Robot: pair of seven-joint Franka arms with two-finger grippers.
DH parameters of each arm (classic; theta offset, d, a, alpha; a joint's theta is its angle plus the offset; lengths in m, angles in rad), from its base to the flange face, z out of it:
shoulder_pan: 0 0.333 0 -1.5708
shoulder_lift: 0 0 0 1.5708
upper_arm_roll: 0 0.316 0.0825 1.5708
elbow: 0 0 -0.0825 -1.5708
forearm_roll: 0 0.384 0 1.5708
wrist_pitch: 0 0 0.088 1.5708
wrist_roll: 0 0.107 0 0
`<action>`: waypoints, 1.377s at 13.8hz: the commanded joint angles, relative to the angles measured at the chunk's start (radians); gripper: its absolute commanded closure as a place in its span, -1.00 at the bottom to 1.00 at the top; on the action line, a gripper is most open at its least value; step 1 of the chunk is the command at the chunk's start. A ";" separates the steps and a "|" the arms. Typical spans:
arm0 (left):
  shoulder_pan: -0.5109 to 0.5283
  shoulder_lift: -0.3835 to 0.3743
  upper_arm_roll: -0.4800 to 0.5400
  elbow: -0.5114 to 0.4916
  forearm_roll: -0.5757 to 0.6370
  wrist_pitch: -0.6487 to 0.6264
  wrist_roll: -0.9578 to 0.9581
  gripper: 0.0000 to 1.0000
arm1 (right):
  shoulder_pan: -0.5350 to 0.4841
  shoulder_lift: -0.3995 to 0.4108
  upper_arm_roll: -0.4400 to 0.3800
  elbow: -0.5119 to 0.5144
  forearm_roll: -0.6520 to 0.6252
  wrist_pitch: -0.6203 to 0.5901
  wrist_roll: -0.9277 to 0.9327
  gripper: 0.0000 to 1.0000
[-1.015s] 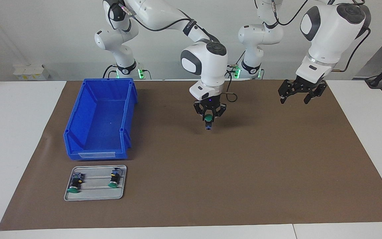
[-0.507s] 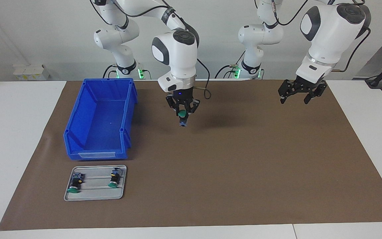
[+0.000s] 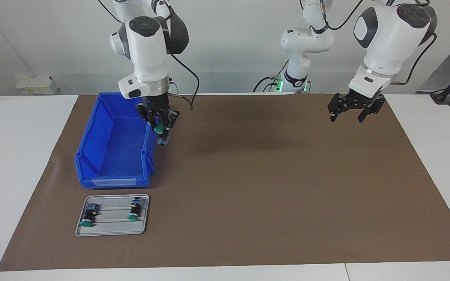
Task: Place and press button with both arms
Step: 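Carry the green block with the right gripper into the blue bin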
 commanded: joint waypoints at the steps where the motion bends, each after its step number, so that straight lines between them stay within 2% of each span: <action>1: 0.010 -0.032 -0.004 -0.032 -0.011 0.007 0.001 -1.00 | -0.104 -0.032 0.012 -0.057 0.000 0.011 -0.134 1.00; 5: 0.010 -0.032 -0.004 -0.032 -0.009 0.007 0.001 -1.00 | -0.217 -0.032 0.010 -0.127 0.052 0.090 -0.283 1.00; 8: 0.010 -0.032 -0.004 -0.032 -0.011 0.007 0.001 -1.00 | -0.262 0.011 0.010 -0.181 0.052 0.193 -0.308 1.00; 13: 0.010 -0.032 -0.004 -0.032 -0.011 0.007 0.001 -1.00 | -0.279 0.141 0.009 -0.187 0.052 0.321 -0.299 1.00; 16: 0.010 -0.032 -0.004 -0.032 -0.011 0.007 0.001 -1.00 | -0.271 0.181 0.009 -0.205 0.052 0.388 -0.299 1.00; 19: 0.010 -0.032 -0.004 -0.032 -0.011 0.007 0.001 -1.00 | -0.273 0.204 0.009 -0.212 0.052 0.398 -0.313 1.00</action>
